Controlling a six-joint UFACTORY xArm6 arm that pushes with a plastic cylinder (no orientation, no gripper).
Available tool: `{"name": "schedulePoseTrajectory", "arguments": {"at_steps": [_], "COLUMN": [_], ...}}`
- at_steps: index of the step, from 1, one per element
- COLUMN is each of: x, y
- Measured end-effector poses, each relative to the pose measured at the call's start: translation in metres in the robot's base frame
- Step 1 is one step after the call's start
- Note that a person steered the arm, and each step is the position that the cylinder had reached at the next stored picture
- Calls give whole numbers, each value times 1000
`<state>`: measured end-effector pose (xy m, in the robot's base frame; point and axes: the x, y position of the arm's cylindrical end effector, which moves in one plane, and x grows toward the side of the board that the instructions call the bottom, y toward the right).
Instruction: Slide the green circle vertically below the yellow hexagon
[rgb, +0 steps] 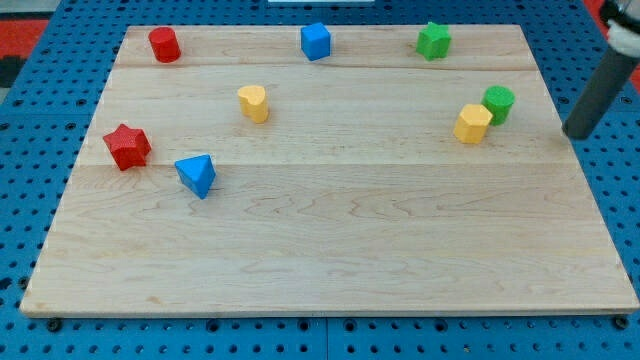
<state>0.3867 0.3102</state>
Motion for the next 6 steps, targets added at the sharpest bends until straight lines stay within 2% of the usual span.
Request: {"name": "schedulePoseTrajectory", "arguments": {"at_steps": [2, 3, 4, 6], "x": [-38, -62, -57, 5], "y": [-31, -67, -82, -85]}}
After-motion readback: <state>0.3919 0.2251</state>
